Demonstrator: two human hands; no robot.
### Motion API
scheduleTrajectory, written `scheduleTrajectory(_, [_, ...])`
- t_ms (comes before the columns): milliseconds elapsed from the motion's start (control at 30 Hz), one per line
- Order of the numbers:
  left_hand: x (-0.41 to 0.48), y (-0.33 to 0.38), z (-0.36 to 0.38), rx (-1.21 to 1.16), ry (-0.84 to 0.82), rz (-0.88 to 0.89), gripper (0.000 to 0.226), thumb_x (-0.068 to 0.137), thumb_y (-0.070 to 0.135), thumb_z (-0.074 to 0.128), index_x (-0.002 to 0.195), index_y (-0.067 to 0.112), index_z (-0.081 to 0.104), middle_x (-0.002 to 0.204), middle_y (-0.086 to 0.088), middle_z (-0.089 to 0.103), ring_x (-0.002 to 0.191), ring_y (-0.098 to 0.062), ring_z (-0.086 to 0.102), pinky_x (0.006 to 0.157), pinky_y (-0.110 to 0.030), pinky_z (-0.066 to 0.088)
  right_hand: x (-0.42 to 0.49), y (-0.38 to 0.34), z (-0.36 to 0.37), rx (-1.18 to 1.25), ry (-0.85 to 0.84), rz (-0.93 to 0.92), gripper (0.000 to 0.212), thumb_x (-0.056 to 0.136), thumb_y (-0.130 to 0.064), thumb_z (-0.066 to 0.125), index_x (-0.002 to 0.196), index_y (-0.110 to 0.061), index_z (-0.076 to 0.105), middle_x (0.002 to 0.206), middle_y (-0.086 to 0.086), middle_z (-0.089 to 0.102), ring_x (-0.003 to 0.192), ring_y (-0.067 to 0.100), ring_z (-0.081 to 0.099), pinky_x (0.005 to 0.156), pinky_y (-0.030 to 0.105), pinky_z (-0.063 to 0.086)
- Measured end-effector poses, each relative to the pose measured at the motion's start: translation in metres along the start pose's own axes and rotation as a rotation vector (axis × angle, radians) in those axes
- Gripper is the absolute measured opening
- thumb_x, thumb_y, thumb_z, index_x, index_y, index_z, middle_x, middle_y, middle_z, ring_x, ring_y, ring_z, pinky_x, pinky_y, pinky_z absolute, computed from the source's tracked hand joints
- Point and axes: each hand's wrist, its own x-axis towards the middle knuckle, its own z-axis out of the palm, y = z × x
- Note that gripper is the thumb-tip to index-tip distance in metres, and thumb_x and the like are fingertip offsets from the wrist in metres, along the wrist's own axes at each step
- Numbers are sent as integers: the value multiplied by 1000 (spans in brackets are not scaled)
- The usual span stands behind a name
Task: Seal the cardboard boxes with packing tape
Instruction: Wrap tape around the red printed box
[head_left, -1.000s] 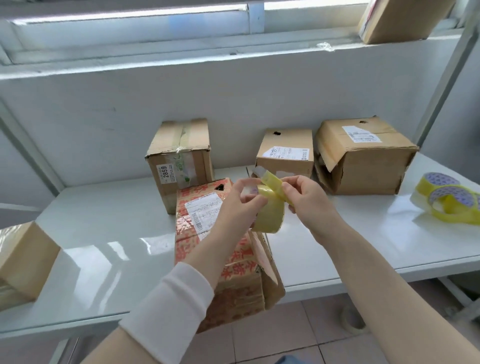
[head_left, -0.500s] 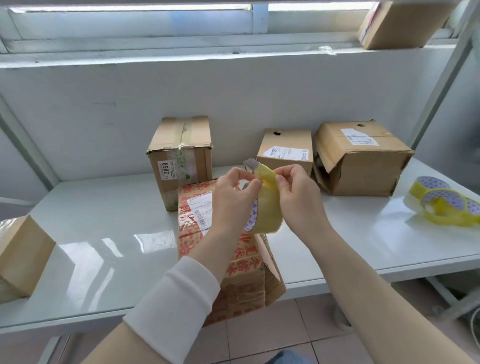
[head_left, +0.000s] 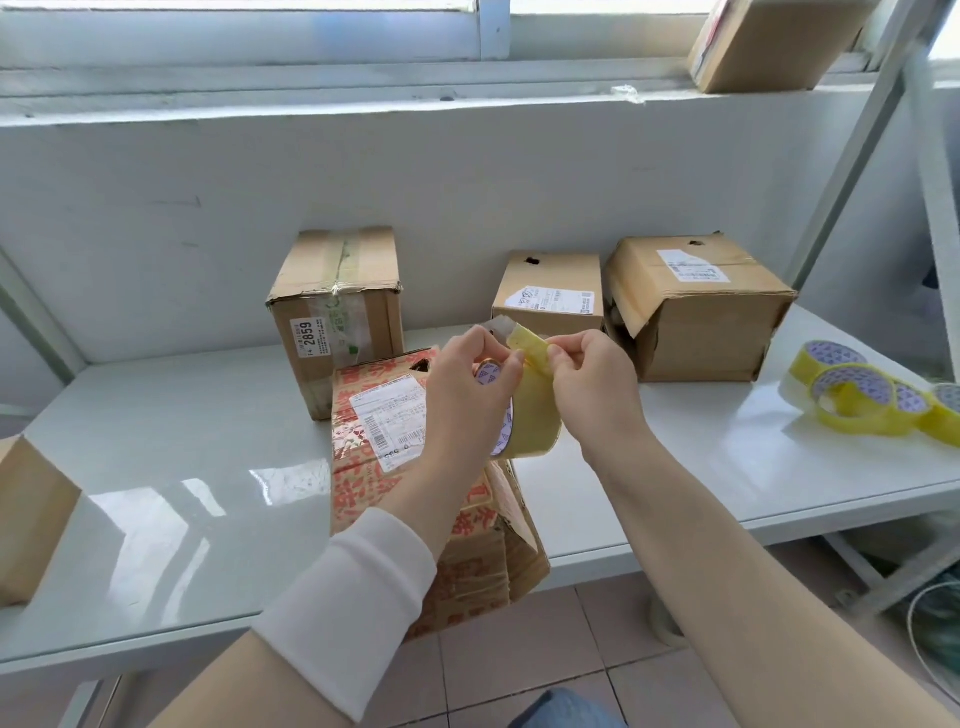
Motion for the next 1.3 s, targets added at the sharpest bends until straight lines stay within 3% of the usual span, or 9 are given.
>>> scheduleTrajectory(133, [-4, 1, 1, 12, 3, 61, 34, 88, 18, 64, 64, 31, 43, 78, 5, 57, 91, -26, 54, 92, -49, 44, 2, -1, 2, 158, 12, 133, 9, 97, -16, 46, 98, -16, 55, 101, 3, 57, 96, 17, 53, 78, 26, 41])
scheduleTrajectory(300, [-5, -4, 2, -1, 6, 74, 32, 87, 21, 65, 66, 34, 45, 85, 0, 60, 94, -27, 55, 93, -50, 44, -1, -5, 3, 373, -21, 338, 20, 98, -14, 45, 114, -8, 56, 97, 2, 54, 91, 17, 50, 79, 28, 40])
scheduleTrajectory(433, [-4, -4, 1, -27, 14, 62, 32, 87, 23, 65, 66, 37, 46, 89, 5, 62, 97, -25, 57, 91, -51, 46, -2, -6, 6, 551, -1, 463, 18, 97, -12, 46, 112, -9, 57, 82, -3, 49, 72, 8, 46, 65, 21, 43])
scheduleTrajectory(800, [-3, -10, -5, 9, -38, 103, 32, 87, 19, 66, 67, 35, 47, 87, 17, 61, 98, -23, 55, 90, -50, 44, 1, -4, 21, 735, 95, 673, 18, 96, -7, 47, 103, -14, 61, 81, 1, 53, 68, 12, 49, 51, 22, 40])
scheduleTrajectory(900, [-4, -11, -9, -72, -74, 123, 30, 88, 13, 63, 69, 29, 47, 87, 15, 62, 97, -18, 58, 92, -43, 48, 16, 7, 18, 896, 101, 790, 30, 96, 1, 35, 106, -9, 62, 81, 4, 56, 62, 12, 45, 46, 21, 31])
scheduleTrajectory(967, [-9, -11, -12, -174, -135, 93, 24, 90, 9, 59, 73, 22, 48, 87, 10, 62, 91, -2, 60, 93, -29, 50, 29, 21, 10, 971, 74, 853, 34, 95, 3, 31, 112, -8, 59, 83, 4, 58, 60, 10, 41, 45, 20, 31])
scheduleTrajectory(1033, [-12, -14, -15, -201, -127, 47, 20, 92, 10, 57, 76, 18, 48, 87, 8, 63, 86, 7, 59, 89, -19, 49, 34, 37, 6, 881, -8, 819, 29, 96, 1, 34, 105, -11, 57, 88, 4, 60, 60, 8, 43, 43, 18, 33])
scheduleTrajectory(1133, [-6, -17, -20, -190, -17, -14, 18, 94, 15, 56, 78, 19, 47, 90, -3, 63, 75, 9, 54, 75, -9, 45, 28, 77, 15, 485, -27, 665, 14, 93, -6, 47, 91, -10, 60, 91, 4, 63, 61, 8, 47, 49, 18, 32])
scheduleTrajectory(1300, [5, -14, -27, -144, 7, 1, 18, 95, 16, 54, 79, 21, 47, 89, -1, 62, 73, 8, 50, 71, -4, 39, 16, 150, 41, -123, -30, 414, 21, 92, -13, 54, 109, -7, 64, 108, 10, 65, 95, 24, 59, 78, 31, 46])
